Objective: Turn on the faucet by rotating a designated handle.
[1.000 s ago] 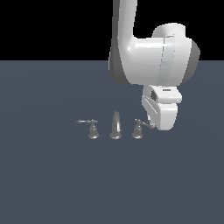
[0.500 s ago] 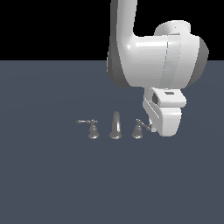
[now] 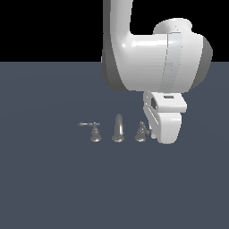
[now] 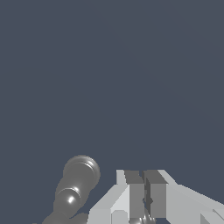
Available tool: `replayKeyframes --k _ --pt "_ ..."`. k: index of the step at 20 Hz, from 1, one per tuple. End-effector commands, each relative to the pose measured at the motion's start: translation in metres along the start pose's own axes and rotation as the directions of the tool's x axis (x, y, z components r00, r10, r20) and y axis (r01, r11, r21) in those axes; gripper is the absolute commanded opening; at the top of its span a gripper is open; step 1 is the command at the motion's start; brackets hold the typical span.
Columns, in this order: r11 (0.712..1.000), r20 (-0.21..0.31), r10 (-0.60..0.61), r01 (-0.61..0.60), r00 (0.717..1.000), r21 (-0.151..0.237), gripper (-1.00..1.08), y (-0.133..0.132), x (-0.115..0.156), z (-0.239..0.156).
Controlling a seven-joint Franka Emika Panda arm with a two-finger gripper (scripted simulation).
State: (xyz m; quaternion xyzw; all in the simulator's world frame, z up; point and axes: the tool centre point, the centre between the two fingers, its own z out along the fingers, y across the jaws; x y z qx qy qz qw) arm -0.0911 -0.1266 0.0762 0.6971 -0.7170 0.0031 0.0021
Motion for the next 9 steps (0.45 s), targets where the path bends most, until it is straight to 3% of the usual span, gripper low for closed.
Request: replayKeyframes --k 1,9 --pt "1.0 0.003 -0.016 0.016 1.0 0.0 -1.0 -0.003 -0.018 0.0" --pt "0.999 0.007 -0.041 0.041 0.999 -0.001 -1.0 -0.013 -0.063 -0.001"
